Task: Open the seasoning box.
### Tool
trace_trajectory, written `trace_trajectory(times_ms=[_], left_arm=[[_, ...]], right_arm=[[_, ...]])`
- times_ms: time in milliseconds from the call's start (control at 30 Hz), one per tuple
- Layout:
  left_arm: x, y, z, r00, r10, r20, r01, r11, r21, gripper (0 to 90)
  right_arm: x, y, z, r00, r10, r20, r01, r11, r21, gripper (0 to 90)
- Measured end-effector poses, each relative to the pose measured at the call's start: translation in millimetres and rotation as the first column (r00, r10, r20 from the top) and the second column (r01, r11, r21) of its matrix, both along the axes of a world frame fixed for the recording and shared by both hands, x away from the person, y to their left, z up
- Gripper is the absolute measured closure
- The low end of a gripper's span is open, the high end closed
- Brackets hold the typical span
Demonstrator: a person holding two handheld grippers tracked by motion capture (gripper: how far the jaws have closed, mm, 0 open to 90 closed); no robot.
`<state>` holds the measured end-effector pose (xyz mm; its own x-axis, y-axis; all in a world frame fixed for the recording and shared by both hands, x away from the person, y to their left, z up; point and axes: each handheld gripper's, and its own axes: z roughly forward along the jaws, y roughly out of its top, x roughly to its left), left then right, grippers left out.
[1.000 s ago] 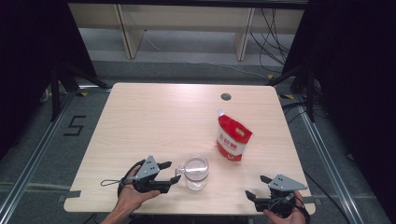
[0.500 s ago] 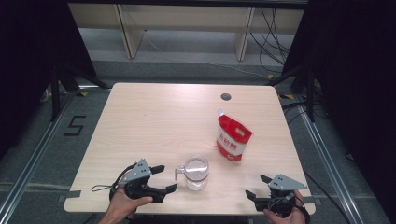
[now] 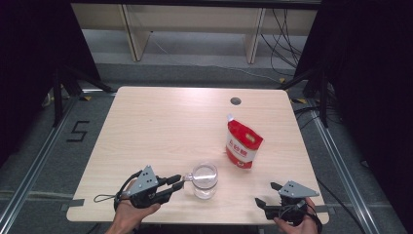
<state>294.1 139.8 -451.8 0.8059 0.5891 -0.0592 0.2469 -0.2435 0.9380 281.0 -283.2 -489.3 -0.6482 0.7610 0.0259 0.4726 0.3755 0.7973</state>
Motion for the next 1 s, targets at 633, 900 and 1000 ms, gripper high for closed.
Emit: trace_trajectory(times_ms=[633,900,1000], left_arm=[[17.1,-21.8,0.4,0.9987,0.035,0.036,-0.038,0.9967,0.072,89.4],[16.4,-21.8,-0.2,0.9985,0.031,0.045,-0.035,0.9965,0.076,89.4],[16.3,-21.8,-0.7,0.9982,0.032,0.05,-0.036,0.9966,0.074,89.4]], right_arm=[[-1.9,6.7,2.6,0.9999,0.005,0.012,-0.005,1.0,0.013,22.7],[-1.0,15.8,7.2,0.9951,0.071,0.069,-0.071,0.997,0.001,34.3],[-2.7,23.7,11.5,0.9924,0.091,0.083,-0.093,0.995,0.029,39.3]])
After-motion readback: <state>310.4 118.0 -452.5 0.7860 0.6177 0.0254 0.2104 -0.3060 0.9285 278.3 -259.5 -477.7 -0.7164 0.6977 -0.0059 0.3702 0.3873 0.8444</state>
